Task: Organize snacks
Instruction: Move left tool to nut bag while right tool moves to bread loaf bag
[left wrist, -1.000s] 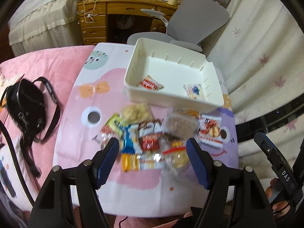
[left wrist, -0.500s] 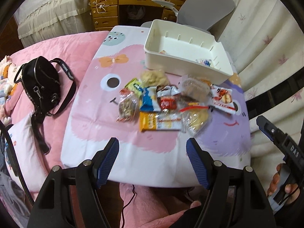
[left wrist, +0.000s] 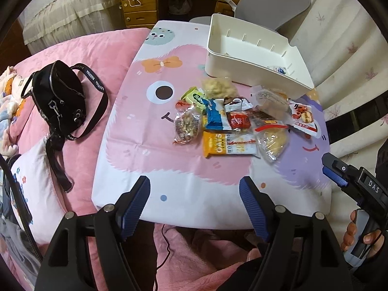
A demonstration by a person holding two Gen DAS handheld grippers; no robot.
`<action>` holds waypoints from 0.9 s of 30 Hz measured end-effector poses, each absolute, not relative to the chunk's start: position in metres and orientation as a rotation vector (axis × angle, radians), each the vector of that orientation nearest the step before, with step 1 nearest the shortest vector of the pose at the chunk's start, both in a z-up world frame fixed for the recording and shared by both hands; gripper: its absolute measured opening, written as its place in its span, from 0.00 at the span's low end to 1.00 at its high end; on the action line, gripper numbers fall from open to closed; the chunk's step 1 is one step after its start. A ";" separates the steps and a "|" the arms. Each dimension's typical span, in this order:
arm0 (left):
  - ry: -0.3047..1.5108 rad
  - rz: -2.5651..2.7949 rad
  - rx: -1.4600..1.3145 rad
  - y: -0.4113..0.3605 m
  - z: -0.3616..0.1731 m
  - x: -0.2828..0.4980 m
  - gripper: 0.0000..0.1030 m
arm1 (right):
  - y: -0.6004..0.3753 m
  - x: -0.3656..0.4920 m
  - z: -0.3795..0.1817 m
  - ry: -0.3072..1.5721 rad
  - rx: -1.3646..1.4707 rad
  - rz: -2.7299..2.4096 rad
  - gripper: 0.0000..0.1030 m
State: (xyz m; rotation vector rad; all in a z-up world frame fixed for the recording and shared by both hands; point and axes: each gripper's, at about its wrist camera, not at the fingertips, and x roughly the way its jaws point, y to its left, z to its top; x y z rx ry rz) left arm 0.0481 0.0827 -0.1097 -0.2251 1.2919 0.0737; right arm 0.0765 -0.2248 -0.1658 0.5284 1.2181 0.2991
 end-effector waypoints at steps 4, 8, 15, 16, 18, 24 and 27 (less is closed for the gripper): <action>1.309 0.030 -0.205 0.096 -0.114 0.059 0.75 | -0.214 0.075 -0.171 1.230 0.567 0.259 0.68; 1.313 -0.023 -0.173 0.110 -0.117 0.074 0.76 | -0.199 0.075 -0.176 1.242 0.615 0.200 0.68; 1.337 -0.144 -0.124 0.132 -0.132 0.103 0.77 | -0.175 0.072 -0.183 1.227 0.683 0.082 0.68; 1.342 -0.176 -0.116 0.134 -0.135 0.108 0.77 | -0.173 0.072 -0.185 1.224 0.693 0.060 0.68; 1.349 -0.215 -0.105 0.139 -0.141 0.115 0.77 | -0.168 0.071 -0.188 1.213 0.710 0.009 0.68; 1.394 -0.314 -0.055 0.145 -0.162 0.134 0.77 | -0.153 0.063 -0.196 1.169 0.741 -0.139 0.68; 1.431 -0.342 -0.046 0.148 -0.176 0.142 0.77 | -0.147 0.058 -0.199 1.154 0.737 -0.197 0.68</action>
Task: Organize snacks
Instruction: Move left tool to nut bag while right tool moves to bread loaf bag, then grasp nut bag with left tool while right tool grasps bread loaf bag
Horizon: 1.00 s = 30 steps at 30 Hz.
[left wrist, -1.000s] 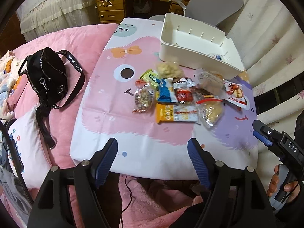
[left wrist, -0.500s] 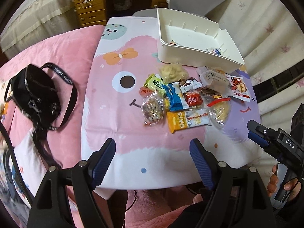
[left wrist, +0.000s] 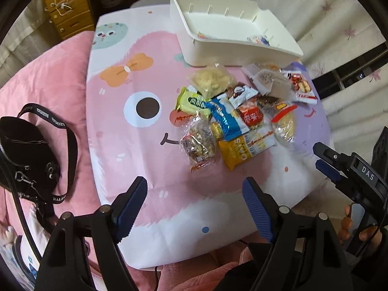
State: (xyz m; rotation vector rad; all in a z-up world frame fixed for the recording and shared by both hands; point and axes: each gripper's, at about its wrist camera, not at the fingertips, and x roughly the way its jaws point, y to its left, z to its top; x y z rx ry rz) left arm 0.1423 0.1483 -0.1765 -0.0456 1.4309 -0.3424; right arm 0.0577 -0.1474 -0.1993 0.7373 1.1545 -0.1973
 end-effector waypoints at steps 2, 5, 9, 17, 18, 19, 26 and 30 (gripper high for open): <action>1.456 -0.342 -0.043 0.149 -0.186 0.146 0.77 | -0.144 0.055 -0.203 1.154 0.727 -0.226 0.68; 1.500 -0.330 -0.066 0.153 -0.200 0.152 0.77 | -0.143 0.054 -0.208 1.156 0.717 -0.255 0.68; 1.561 -0.302 -0.106 0.156 -0.219 0.161 0.77 | -0.144 0.058 -0.215 1.164 0.696 -0.272 0.68; 1.680 -0.263 -0.120 0.148 -0.246 0.182 0.78 | -0.156 0.088 -0.242 1.222 0.685 -0.285 0.68; 1.695 -0.254 -0.123 0.146 -0.250 0.186 0.78 | -0.158 0.091 -0.243 1.229 0.683 -0.285 0.68; 1.705 -0.248 -0.125 0.145 -0.253 0.189 0.78 | -0.160 0.095 -0.246 1.236 0.683 -0.282 0.68; 1.776 -0.175 -0.156 0.137 -0.277 0.210 0.78 | -0.170 0.122 -0.266 1.304 0.652 -0.252 0.68; 1.813 -0.138 -0.199 0.136 -0.292 0.216 0.78 | -0.170 0.135 -0.276 1.334 0.634 -0.228 0.68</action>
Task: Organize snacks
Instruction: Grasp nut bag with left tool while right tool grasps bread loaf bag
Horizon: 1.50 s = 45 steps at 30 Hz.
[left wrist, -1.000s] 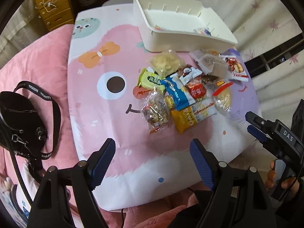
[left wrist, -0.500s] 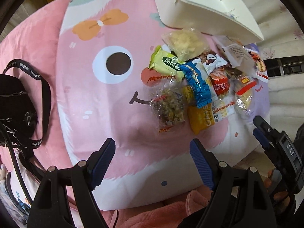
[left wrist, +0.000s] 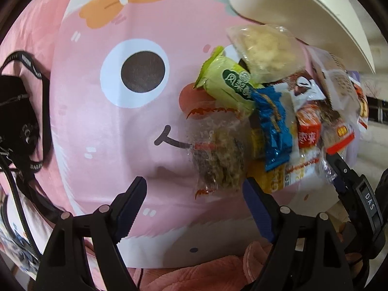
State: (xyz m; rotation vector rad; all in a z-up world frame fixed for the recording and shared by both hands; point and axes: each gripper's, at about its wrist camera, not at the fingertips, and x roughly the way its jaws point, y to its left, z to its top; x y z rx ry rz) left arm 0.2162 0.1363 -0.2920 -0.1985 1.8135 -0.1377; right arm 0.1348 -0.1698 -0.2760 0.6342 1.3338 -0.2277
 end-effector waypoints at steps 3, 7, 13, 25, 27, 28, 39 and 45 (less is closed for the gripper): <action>1.834 -0.119 -0.226 0.141 -0.301 0.220 0.78 | -0.167 0.145 -0.282 1.357 0.605 -0.200 0.68; 1.844 -0.104 -0.250 0.141 -0.308 0.222 0.78 | -0.160 0.156 -0.284 1.368 0.555 -0.172 0.68; 1.854 -0.108 -0.276 0.143 -0.313 0.223 0.77 | -0.155 0.169 -0.283 1.354 0.498 -0.171 0.68; 1.868 -0.150 -0.318 0.127 -0.323 0.212 0.57 | -0.150 0.186 -0.285 1.354 0.440 -0.180 0.56; 1.866 -0.160 -0.324 0.124 -0.324 0.215 0.50 | -0.156 0.183 -0.285 1.354 0.444 -0.185 0.50; 1.865 -0.170 -0.334 0.121 -0.322 0.217 0.44 | -0.159 0.181 -0.284 1.350 0.456 -0.188 0.49; 1.833 -0.175 -0.321 0.116 -0.308 0.212 0.36 | -0.172 0.162 -0.274 1.348 0.495 -0.202 0.47; 1.809 -0.198 -0.302 0.119 -0.291 0.195 0.33 | -0.166 0.141 -0.261 1.315 0.497 -0.205 0.45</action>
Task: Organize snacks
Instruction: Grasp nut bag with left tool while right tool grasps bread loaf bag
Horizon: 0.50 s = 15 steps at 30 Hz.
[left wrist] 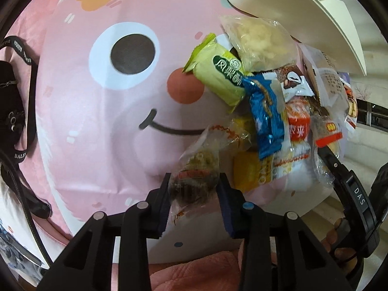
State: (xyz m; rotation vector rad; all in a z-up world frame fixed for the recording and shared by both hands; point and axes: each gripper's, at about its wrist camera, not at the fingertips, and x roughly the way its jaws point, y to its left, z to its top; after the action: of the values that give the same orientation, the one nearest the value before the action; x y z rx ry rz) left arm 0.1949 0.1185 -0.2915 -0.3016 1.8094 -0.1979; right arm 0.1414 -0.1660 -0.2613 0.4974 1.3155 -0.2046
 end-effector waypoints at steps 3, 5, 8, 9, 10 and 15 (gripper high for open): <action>1.787 -0.215 -0.301 0.126 -0.281 0.187 0.33 | -0.161 0.129 -0.253 1.298 0.494 -0.207 0.45; 1.768 -0.224 -0.290 0.128 -0.274 0.182 0.33 | -0.158 0.119 -0.248 1.287 0.493 -0.211 0.45; 1.736 -0.242 -0.263 0.132 -0.265 0.171 0.33 | -0.153 0.103 -0.238 1.262 0.492 -0.220 0.44; 1.728 -0.250 -0.257 0.133 -0.262 0.169 0.33 | -0.151 0.099 -0.236 1.254 0.491 -0.222 0.44; 1.723 -0.257 -0.253 0.135 -0.259 0.169 0.33 | -0.147 0.095 -0.233 1.245 0.489 -0.225 0.44; 1.687 -0.286 -0.225 0.144 -0.237 0.169 0.33 | -0.136 0.067 -0.215 1.197 0.468 -0.235 0.44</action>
State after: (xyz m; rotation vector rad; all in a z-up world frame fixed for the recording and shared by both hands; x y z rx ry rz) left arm 0.1694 0.1444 -0.2371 -0.2248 1.6870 -0.2863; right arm 0.0672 -0.1363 -0.2147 0.4680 1.1975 -0.2351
